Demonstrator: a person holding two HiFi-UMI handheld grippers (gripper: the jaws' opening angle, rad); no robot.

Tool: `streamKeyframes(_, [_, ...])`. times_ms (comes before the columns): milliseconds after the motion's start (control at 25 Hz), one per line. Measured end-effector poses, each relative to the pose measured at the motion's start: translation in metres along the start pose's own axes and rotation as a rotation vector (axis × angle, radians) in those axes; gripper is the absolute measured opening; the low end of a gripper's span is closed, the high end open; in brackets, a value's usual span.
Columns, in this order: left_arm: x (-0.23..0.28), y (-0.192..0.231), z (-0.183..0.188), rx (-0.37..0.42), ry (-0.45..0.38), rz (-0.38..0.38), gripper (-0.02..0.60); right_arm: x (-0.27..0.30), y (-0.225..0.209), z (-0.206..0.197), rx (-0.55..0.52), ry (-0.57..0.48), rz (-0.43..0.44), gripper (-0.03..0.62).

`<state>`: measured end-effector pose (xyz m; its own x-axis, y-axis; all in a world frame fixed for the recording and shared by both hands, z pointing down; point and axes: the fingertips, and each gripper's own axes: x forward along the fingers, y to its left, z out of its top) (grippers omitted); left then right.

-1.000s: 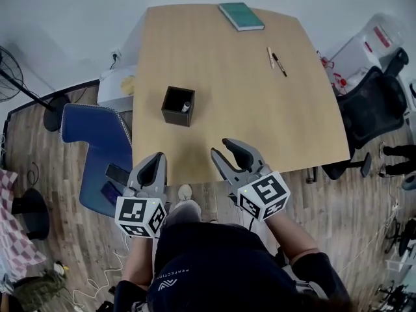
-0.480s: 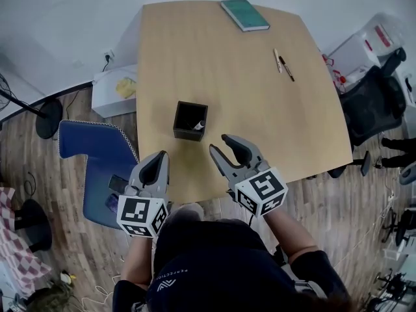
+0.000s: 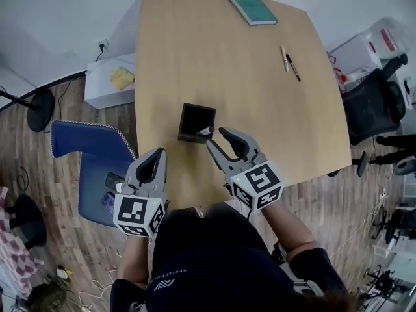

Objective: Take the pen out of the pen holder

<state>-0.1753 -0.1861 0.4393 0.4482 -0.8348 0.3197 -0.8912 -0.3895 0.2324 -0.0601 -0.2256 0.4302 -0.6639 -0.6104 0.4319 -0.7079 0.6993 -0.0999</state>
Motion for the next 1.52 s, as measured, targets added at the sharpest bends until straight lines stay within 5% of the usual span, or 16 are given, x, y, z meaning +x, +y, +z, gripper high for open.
streamKeyframes(920, [0.017,0.005,-0.011,-0.094,0.025,0.146,0.005,0.036,-0.002,-0.007,-0.084,0.090,0.186,0.071])
streamKeyframes(1520, [0.007,-0.003,0.010,-0.064,-0.019,0.181,0.005,0.017,-0.001,0.029,-0.114,-0.038,0.183,0.069])
